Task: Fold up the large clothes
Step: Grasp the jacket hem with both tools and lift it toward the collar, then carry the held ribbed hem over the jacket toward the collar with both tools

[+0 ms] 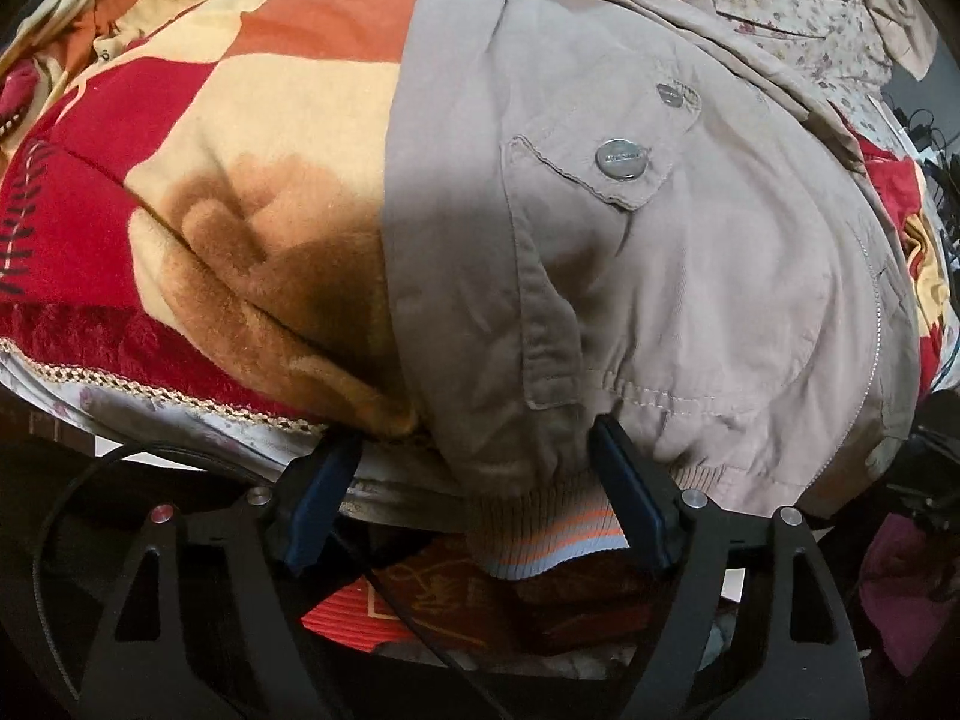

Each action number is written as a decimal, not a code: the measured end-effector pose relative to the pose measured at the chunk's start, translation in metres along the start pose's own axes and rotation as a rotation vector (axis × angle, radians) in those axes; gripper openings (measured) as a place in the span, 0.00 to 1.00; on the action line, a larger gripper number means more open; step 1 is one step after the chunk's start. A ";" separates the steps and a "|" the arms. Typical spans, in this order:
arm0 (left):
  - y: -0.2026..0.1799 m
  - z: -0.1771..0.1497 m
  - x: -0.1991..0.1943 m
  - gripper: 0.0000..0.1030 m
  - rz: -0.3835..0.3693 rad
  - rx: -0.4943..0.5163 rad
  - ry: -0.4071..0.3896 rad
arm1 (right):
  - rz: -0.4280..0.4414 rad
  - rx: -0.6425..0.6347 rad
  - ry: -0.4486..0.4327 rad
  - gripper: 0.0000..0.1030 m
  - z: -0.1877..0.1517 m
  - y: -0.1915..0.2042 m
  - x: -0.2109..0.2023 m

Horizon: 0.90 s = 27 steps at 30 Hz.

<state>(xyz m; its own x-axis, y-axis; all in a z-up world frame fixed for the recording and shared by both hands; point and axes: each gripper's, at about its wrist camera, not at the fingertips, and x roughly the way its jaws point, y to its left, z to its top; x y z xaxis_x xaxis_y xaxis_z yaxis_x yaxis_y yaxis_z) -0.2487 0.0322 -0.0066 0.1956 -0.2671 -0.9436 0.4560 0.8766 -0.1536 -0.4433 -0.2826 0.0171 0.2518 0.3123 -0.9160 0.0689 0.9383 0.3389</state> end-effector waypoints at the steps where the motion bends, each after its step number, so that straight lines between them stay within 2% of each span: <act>1: 0.000 0.000 0.000 0.77 -0.001 0.000 0.000 | 0.020 0.014 0.007 0.74 0.002 -0.004 0.003; 3: 0.000 0.000 0.000 0.77 0.000 0.003 -0.002 | 0.060 0.056 0.027 0.74 0.005 -0.009 0.010; 5: 0.001 -0.001 0.000 0.77 -0.001 0.012 0.005 | 0.084 0.091 0.089 0.70 0.003 -0.011 0.022; 6: 0.000 -0.003 -0.001 0.77 -0.004 0.015 0.007 | 0.082 0.086 0.115 0.67 0.000 -0.009 0.025; 8: -0.001 -0.006 0.000 0.77 -0.017 0.019 0.011 | 0.074 0.046 0.143 0.67 -0.005 0.002 0.025; 10: -0.001 -0.006 0.002 0.77 -0.018 0.019 0.013 | 0.082 0.017 0.108 0.67 -0.006 0.009 0.017; 12: -0.005 -0.005 0.005 0.77 -0.008 0.017 0.018 | 0.071 0.043 0.070 0.66 -0.005 0.005 0.016; 14: -0.006 -0.005 0.005 0.77 -0.005 0.025 0.019 | 0.077 0.108 0.049 0.60 -0.003 -0.004 0.019; 15: -0.005 -0.005 0.005 0.76 -0.006 0.029 0.019 | 0.079 0.123 0.043 0.51 -0.002 -0.007 0.020; 16: -0.005 -0.006 0.003 0.68 -0.016 0.035 0.016 | 0.072 0.126 0.038 0.42 -0.002 -0.007 0.020; 17: -0.007 -0.007 0.001 0.54 -0.031 0.047 0.010 | 0.070 0.108 0.026 0.37 -0.002 -0.004 0.017; 18: -0.011 -0.009 0.000 0.45 -0.044 0.061 0.007 | 0.073 0.089 0.011 0.28 -0.004 -0.001 0.012; 19: -0.016 -0.012 -0.002 0.35 -0.054 0.089 0.003 | 0.070 0.063 -0.008 0.27 -0.005 0.004 0.006; 22: -0.022 -0.014 -0.008 0.22 -0.019 0.130 -0.012 | 0.068 0.024 -0.034 0.23 -0.008 0.012 -0.005; 23: -0.022 -0.014 -0.010 0.18 -0.018 0.131 -0.012 | 0.092 0.030 -0.047 0.22 -0.010 0.014 -0.011; 27: -0.017 -0.010 -0.041 0.15 -0.078 0.124 -0.036 | 0.210 0.048 -0.119 0.17 -0.013 0.016 -0.039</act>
<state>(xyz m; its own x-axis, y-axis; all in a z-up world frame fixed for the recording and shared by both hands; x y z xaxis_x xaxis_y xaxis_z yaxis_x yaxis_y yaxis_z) -0.2735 0.0324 0.0314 0.1853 -0.3485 -0.9188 0.5746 0.7969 -0.1864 -0.4646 -0.2774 0.0557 0.3769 0.4773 -0.7938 0.0479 0.8458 0.5314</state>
